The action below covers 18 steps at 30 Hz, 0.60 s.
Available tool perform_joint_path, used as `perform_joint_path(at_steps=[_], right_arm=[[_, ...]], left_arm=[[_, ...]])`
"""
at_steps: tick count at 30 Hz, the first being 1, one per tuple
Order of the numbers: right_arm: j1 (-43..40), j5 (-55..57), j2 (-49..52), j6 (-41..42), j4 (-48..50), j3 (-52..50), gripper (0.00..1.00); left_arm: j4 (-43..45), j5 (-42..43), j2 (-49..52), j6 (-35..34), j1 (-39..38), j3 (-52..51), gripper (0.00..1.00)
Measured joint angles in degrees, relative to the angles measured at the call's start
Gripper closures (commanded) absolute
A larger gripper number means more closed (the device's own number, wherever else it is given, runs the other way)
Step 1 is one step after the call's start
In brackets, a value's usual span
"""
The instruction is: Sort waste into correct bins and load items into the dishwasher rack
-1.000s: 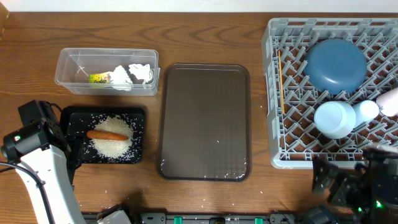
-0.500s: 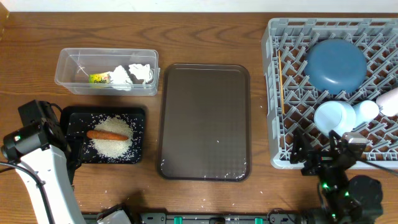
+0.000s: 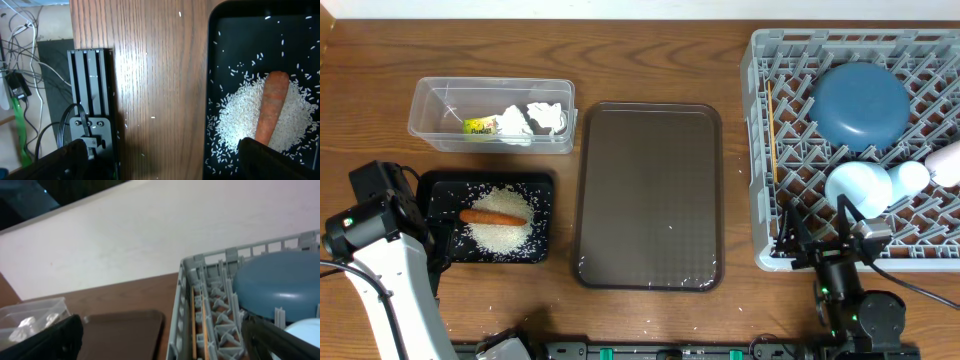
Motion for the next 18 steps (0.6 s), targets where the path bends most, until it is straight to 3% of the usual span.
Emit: perform_joint_path(at_steps=[4, 9, 18], right_arm=[[-0.2, 1.1, -0.1, 0.0, 4.0, -3.5, 0.01], [-0.9, 2.5, -0.2, -0.4, 2.0, -4.9, 0.01], [-1.7, 4.5, -0.1, -9.4, -3.0, -4.9, 0.01]], left_arm=[[0.0, 0.0, 0.0, 0.0, 0.0, 0.0, 0.02], [0.0, 0.0, 0.0, 0.0, 0.0, 0.0, 0.02], [0.0, 0.0, 0.0, 0.0, 0.0, 0.0, 0.02]])
